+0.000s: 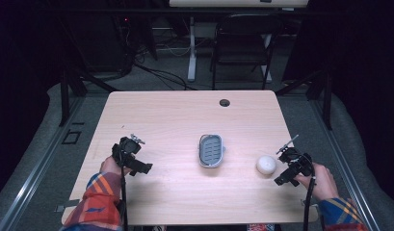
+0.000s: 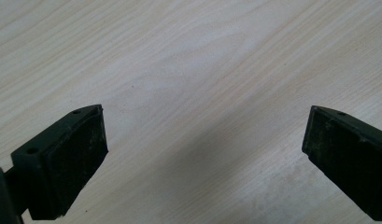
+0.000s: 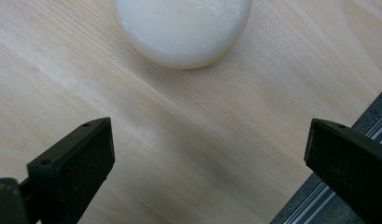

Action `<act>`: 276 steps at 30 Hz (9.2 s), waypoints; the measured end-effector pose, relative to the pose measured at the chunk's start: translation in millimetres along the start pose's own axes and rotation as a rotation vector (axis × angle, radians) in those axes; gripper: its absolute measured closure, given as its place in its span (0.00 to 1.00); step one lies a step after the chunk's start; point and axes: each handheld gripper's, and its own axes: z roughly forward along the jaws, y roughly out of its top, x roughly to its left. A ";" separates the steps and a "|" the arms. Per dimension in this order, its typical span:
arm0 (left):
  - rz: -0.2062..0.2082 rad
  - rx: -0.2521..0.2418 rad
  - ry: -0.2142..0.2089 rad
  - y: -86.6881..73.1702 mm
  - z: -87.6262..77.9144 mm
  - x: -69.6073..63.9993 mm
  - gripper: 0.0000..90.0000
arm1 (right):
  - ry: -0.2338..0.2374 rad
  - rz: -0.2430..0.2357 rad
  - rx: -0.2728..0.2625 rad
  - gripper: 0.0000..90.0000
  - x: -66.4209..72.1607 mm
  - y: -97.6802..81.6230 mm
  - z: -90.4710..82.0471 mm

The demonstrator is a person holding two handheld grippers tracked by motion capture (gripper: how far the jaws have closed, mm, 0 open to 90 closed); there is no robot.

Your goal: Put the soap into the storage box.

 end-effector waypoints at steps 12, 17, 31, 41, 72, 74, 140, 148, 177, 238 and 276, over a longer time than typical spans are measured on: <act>0.001 0.000 -0.001 0.1 0.1 -0.1 0.00 | 0.005 0.023 -0.030 0.02 2.3 -0.2 2.4; 0.002 0.000 0.000 0.1 0.2 -0.4 0.00 | -0.003 -0.014 0.012 0.02 1.6 1.4 -1.0; 0.001 0.004 0.000 0.3 0.3 -0.2 0.00 | -0.009 -0.034 -0.014 0.00 6.9 5.9 -3.1; 0.002 0.007 0.000 0.9 1.8 -0.3 0.00 | 0.013 -0.050 -0.059 0.00 11.5 18.3 -3.9; 0.003 0.014 0.002 1.3 2.8 -1.4 0.00 | 0.060 -0.089 0.099 0.00 4.1 78.9 12.5; 0.005 0.014 0.000 1.4 2.7 -1.5 0.00 | 0.059 -0.138 0.162 0.00 2.0 84.7 12.1; 0.000 0.013 -0.001 1.1 2.7 -0.8 0.00 | 0.056 -0.145 0.163 0.26 8.9 88.9 19.7; 0.000 0.014 0.000 1.1 2.7 -0.9 0.00 | 0.060 -0.148 0.161 0.27 11.6 89.2 16.2; -0.005 0.017 0.001 0.9 2.7 -0.6 0.00 | 0.056 -0.178 0.108 0.27 24.8 102.5 3.3; 0.000 0.024 -0.003 2.0 3.6 -1.3 0.00 | 0.034 -0.278 0.137 0.27 45.4 156.2 -16.6; -0.001 0.029 -0.001 1.8 5.6 -1.0 0.00 | 0.032 -0.350 0.140 0.27 63.7 196.1 -39.9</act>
